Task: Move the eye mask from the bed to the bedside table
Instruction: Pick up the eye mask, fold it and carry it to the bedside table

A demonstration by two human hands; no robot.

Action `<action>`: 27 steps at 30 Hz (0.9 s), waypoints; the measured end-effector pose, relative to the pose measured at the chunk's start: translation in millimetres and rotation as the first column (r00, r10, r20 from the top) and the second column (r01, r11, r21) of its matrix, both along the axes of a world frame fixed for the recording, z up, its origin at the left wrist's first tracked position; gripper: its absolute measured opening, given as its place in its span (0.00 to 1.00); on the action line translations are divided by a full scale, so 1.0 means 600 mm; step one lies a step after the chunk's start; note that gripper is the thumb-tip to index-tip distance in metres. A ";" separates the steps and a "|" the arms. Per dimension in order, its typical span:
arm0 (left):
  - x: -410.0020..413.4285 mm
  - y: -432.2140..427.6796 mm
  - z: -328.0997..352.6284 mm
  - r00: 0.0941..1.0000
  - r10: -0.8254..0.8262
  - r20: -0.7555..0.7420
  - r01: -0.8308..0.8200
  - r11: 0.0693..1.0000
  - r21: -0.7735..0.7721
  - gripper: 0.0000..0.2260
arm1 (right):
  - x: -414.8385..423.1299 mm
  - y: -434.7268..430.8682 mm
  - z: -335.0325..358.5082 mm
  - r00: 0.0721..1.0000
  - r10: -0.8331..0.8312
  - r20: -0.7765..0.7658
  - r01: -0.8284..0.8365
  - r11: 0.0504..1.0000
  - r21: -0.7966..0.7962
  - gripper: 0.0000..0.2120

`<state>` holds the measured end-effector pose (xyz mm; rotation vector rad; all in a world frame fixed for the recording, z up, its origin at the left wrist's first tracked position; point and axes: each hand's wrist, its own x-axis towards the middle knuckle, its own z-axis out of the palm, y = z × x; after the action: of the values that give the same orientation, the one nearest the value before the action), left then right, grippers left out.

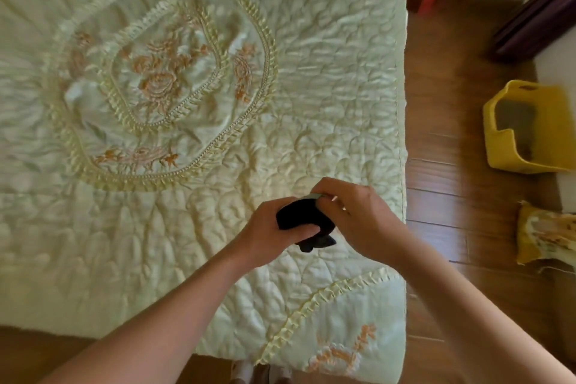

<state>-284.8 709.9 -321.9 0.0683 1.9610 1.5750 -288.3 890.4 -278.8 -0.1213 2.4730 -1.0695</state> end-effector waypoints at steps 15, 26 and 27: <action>0.168 -0.036 0.373 0.983 0.120 0.137 -0.143 0.974 0.177 0.11 | 0.111 -0.036 0.372 0.772 -0.423 0.475 0.633 0.578 -0.515 0.16; 0.174 -0.064 0.462 0.931 0.143 0.336 -0.224 0.951 0.215 0.11 | 0.151 -0.080 0.408 0.833 -0.400 0.382 0.553 0.607 -0.571 0.11; 0.177 -0.060 0.464 0.925 0.148 0.351 -0.233 0.949 0.214 0.12 | 0.153 -0.077 0.409 0.830 -0.418 0.370 0.558 0.604 -0.570 0.11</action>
<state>-178.5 674.1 -43.7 -0.2790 1.5369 1.8231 -196.4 844.3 -33.2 0.4770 1.8539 -2.0602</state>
